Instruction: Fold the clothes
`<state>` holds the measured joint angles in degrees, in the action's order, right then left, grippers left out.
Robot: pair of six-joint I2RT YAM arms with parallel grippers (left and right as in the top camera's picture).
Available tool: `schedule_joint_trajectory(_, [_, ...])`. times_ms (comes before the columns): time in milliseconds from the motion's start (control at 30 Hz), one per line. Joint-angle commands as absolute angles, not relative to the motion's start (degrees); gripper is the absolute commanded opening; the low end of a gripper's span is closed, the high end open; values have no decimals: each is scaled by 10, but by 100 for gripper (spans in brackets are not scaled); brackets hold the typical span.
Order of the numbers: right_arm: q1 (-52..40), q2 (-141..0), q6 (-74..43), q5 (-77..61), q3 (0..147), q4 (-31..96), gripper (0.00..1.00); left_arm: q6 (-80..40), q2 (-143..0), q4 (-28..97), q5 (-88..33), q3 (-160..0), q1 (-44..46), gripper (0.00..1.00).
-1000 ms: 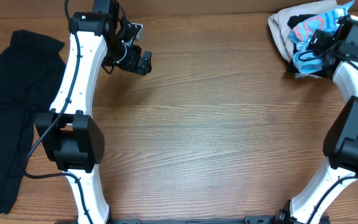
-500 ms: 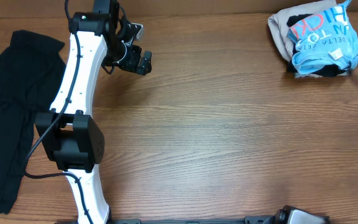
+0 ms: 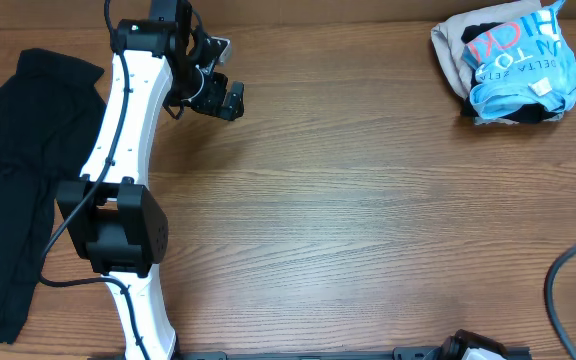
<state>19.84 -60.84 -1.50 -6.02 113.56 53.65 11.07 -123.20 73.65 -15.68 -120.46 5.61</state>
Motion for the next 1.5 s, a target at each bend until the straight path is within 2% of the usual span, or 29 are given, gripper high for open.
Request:
schedule_joint_trajectory(0, [199, -599, -18, -63, 1130, 564, 100, 111, -1216, 735, -161, -1204, 57, 100])
schedule_joint_trajectory(100, [193, -590, -18, -57, 1119, 543, 100, 111, -1216, 735, -161, -1204, 57, 100])
schedule_joint_trajectory(300, [112, -553, -18, -57, 1040, 431, 100, 111, -1216, 735, -161, -1204, 57, 100])
schedule_joint_trajectory(600, [22, -407, -18, -61, 683, 97, 100, 111, -1216, 735, -161, -1204, 57, 100])
schedule_joint_trajectory(733, [12, -341, -17, -61, 516, -1, 100, 111, -1216, 735, -161, -1204, 57, 100])
schedule_joint_trajectory(1133, [-46, -130, -17, -12, 150, -95, 100, 111, -1216, 735, -161, -1204, 57, 100])
schedule_joint_trajectory(1467, [-57, -37, -18, -27, 22, -102, 100, 111, -1216, 735, -161, -1204, 57, 100])
